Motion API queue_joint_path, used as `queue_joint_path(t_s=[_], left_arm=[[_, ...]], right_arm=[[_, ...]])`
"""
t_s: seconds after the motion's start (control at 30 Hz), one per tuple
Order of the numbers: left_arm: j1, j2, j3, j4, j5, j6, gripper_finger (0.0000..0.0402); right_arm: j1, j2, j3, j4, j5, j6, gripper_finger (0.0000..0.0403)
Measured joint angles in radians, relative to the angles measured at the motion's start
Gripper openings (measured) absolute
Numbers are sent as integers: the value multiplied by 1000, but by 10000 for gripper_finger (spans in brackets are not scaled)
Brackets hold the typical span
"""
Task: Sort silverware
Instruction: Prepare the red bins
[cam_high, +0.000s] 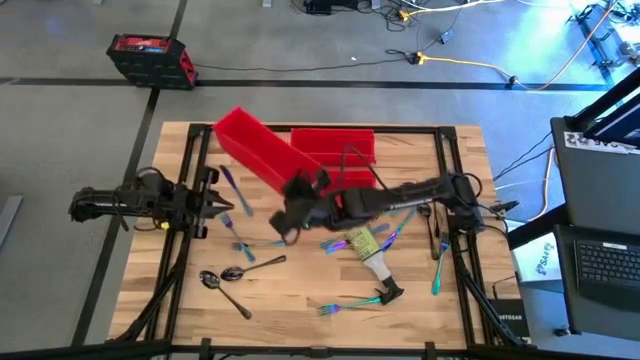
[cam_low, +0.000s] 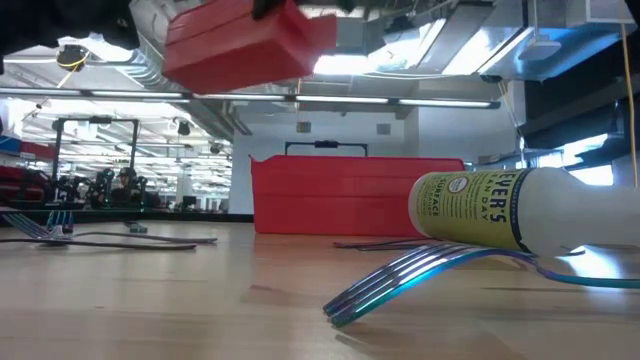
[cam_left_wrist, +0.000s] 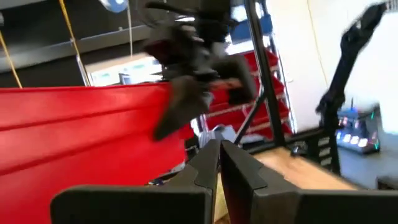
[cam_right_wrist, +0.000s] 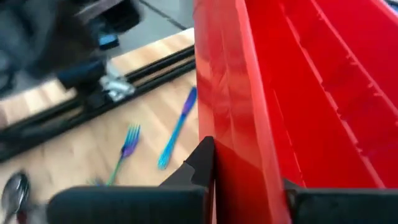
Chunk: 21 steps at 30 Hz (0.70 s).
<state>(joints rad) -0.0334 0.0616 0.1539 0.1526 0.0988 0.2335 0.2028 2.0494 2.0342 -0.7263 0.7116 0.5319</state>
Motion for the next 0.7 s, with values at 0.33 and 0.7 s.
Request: queue_joint_path(t_s=[0.33,0.7], left_arm=[[0,155,0,247,12,-19,1],[-9,317,0,309,-19,-46,1]], right_arm=[[138,-12,-32,-97,39,34,0],[246,-13,-145,-85,63,109,0]])
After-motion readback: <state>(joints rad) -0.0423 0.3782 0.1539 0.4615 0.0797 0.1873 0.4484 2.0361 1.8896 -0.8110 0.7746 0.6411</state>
